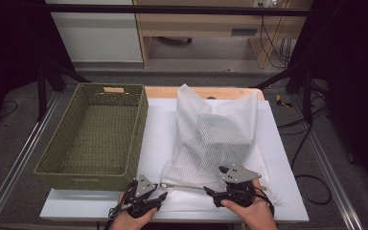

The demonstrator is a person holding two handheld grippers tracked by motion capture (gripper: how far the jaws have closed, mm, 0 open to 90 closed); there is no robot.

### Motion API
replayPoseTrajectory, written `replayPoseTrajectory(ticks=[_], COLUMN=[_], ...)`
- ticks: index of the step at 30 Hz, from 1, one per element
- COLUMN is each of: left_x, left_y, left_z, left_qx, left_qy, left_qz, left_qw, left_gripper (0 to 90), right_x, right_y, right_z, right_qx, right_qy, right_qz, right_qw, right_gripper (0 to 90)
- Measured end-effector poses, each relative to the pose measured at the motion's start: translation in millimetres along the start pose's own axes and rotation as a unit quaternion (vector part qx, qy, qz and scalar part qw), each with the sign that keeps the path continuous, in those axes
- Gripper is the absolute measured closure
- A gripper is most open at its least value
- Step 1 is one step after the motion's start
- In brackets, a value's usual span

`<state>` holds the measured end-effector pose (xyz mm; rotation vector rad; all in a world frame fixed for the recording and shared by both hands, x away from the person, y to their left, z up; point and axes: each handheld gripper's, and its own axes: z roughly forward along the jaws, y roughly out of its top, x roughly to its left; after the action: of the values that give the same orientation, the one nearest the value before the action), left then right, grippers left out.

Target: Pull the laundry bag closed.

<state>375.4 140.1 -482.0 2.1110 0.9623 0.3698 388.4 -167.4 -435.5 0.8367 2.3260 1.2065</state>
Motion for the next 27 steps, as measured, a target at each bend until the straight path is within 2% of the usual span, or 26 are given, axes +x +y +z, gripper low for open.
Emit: replayPoseTrajectory(ticks=[3,10,17,24,27], left_x=[-2.9,-0.7,-4.3,-4.2,-6.0], left_y=[1.4,2.5,0.9,0.7,1.0], left_z=[3.3,6.4,8.2,12.1,12.6], left_qx=[0.004,-0.003,-0.01,-0.024,-0.025], left_qy=[-0.006,-0.011,0.01,0.01,0.021], left_qz=[0.015,0.012,0.022,0.011,0.016], left_qw=[0.9999,0.9999,0.9997,0.9996,0.9993], left_gripper=[52.3,52.7,56.6,57.2,58.7], right_x=[0.1,0.2,0.9,1.0,1.0], right_y=[0.1,0.3,0.6,0.8,0.9], right_z=[0.4,0.6,1.7,2.6,2.2], right_qx=[0.0,0.0,0.001,0.001,0.0], right_qy=[0.001,0.002,0.003,0.003,0.003], right_qz=[0.001,0.001,0.001,0.001,0.001], right_qw=[1.0,1.0,1.0,1.0,1.0], right_gripper=[17.6,17.8,18.0,18.0,18.0])
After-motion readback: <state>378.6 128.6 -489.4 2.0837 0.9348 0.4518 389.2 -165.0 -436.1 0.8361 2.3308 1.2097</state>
